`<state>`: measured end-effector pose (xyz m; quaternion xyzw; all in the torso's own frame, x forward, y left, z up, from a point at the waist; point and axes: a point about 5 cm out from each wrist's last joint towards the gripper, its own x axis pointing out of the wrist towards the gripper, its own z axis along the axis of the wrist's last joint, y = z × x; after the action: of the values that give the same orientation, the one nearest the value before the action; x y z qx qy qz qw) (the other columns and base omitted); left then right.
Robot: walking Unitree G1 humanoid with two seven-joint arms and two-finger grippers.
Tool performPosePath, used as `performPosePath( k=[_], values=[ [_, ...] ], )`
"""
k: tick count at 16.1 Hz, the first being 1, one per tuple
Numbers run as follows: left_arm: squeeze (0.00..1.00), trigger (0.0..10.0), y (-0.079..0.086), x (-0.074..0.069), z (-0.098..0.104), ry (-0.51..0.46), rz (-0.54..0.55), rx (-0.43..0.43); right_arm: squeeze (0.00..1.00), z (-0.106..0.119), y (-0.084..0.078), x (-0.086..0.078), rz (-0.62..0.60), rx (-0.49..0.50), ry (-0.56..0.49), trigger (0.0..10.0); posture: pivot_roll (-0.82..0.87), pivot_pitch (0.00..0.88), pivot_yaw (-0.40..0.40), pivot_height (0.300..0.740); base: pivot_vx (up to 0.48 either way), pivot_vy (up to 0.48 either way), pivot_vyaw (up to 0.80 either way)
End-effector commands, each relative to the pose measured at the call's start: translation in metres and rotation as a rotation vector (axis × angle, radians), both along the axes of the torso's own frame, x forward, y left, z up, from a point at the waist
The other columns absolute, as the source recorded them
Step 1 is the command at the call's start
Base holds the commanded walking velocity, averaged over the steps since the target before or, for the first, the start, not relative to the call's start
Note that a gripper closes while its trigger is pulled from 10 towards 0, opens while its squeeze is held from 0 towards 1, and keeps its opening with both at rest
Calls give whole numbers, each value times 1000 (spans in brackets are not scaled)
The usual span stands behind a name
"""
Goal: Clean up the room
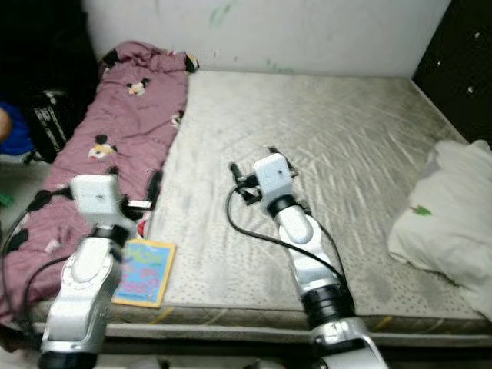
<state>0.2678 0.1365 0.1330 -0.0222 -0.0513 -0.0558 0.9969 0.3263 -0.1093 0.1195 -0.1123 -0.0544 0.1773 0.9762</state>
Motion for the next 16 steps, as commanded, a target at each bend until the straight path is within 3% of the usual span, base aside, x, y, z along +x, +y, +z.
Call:
performPosePath(
  k=[1,11,16],
  values=[
    [0,10000,6,2,1,-1,22,14,0,3,5,1,8,8,-14,10000,42,0,-30,740,0,-394,0],
    [0,10000,5,3,1,-1,34,0,0,3,5,4,11,-7,-17,10000,39,0,-40,740,0,-382,0],
    [0,10000,6,4,2,-12,29,-24,0,3,4,4,10,-6,-19,10000,37,0,-39,740,0,-49,0]
  ],
)
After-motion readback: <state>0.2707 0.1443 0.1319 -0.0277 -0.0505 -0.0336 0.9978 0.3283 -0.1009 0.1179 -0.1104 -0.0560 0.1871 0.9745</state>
